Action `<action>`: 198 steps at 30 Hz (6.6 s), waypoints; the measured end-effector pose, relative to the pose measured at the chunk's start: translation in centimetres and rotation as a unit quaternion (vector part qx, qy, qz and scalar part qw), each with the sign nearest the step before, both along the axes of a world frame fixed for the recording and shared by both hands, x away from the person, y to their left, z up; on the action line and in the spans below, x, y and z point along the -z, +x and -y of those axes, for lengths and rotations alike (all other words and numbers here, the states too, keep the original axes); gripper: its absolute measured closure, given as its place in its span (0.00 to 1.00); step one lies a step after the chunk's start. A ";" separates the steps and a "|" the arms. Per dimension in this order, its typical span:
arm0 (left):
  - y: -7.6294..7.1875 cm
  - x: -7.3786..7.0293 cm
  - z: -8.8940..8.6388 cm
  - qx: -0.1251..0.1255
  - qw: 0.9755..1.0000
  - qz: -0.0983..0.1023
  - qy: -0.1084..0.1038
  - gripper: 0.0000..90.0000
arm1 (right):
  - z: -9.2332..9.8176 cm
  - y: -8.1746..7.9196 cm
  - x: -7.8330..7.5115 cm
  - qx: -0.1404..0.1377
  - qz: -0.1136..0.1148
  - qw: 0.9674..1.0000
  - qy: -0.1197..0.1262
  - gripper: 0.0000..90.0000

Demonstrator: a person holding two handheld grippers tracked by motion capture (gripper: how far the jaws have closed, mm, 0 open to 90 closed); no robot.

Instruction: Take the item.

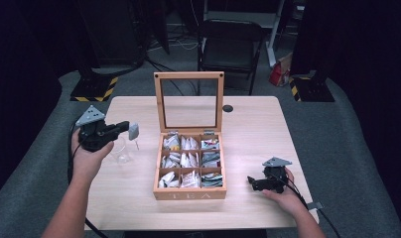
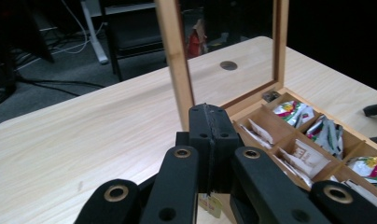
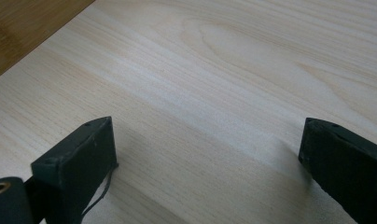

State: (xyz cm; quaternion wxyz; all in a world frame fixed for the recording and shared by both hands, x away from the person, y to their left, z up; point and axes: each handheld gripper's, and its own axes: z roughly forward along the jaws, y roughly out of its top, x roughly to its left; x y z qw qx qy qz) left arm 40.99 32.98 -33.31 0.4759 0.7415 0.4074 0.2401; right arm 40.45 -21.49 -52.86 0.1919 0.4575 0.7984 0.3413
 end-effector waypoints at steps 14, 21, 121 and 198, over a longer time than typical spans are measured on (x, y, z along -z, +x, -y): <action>-0.3 0.0 -2.9 -0.037 0.999 -0.004 -0.004 1.00 | 0.0 0.0 0.0 0.000 0.000 1.000 0.000 0.04; -0.4 0.3 -3.8 -0.050 0.999 -0.006 -0.005 1.00 | 0.0 0.0 0.0 0.000 0.000 1.000 0.000 0.04; 3.1 7.3 -4.1 -0.072 0.993 -0.091 -0.002 0.71 | 0.0 0.0 0.0 0.000 0.000 1.000 0.000 0.04; -3.5 11.9 1.1 0.023 0.994 -0.103 0.036 0.55 | 0.0 0.0 0.0 0.000 0.000 1.000 0.000 0.04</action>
